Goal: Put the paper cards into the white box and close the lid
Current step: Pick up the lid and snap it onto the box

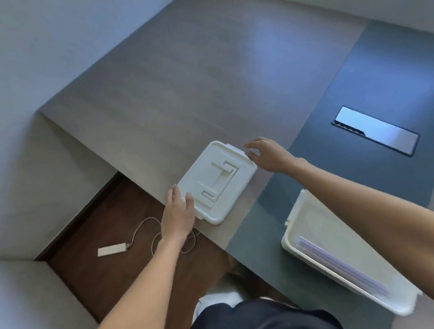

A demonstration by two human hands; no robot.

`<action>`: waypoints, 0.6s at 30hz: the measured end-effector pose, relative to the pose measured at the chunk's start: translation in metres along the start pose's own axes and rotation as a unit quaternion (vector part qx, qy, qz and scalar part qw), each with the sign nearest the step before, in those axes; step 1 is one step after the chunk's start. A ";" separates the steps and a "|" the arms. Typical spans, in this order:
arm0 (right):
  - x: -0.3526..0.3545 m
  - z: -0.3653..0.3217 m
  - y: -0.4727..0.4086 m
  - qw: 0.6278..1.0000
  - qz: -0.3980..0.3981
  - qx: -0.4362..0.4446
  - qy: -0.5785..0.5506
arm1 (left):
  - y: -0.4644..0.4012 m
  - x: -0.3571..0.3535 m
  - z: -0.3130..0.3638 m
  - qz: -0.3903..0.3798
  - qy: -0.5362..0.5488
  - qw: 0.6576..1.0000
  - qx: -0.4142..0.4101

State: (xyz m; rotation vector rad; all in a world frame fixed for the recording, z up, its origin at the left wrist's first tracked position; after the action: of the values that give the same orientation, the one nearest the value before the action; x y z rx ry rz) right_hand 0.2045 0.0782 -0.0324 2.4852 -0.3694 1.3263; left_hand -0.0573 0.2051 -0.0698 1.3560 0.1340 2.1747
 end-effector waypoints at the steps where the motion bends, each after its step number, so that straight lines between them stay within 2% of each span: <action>1: -0.006 -0.001 -0.009 1.000 -0.012 -0.001 -0.004 | -0.001 -0.003 -0.006 -0.002 0.007 1.000 0.013; 6: -0.038 0.003 -0.043 0.998 -0.054 -0.020 -0.037 | -0.006 -0.021 -0.035 -0.035 0.072 0.990 0.113; 10: -0.061 0.019 -0.049 0.994 -0.078 -0.059 -0.052 | -0.011 -0.030 -0.046 -0.034 0.098 0.974 0.200; 13: -0.075 0.031 -0.047 0.990 -0.094 -0.084 -0.069 | -0.021 -0.033 -0.043 -0.033 0.165 0.956 0.238; 15: -0.078 0.034 -0.047 0.989 -0.079 -0.093 -0.085 | -0.023 -0.038 -0.041 -0.039 0.241 0.927 0.283; 18: -0.078 0.034 -0.044 0.985 -0.045 -0.119 -0.118 | -0.021 -0.051 -0.042 -0.044 0.354 0.861 0.363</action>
State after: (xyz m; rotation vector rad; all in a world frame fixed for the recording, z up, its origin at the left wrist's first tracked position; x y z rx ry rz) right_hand 0.2044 0.1128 -0.1224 2.4268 -0.4363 0.8968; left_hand -0.0680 0.2048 -0.1384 0.7455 1.3805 2.5390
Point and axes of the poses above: each hand's wrist, its own y-axis away from the middle knuckle, its own x-axis out of the back of the hand, z = x × y, the point moved 8 cm from there along -y, towards the middle knuckle, and after that the axes turned 13 degrees about x, right-handed, at the moved point
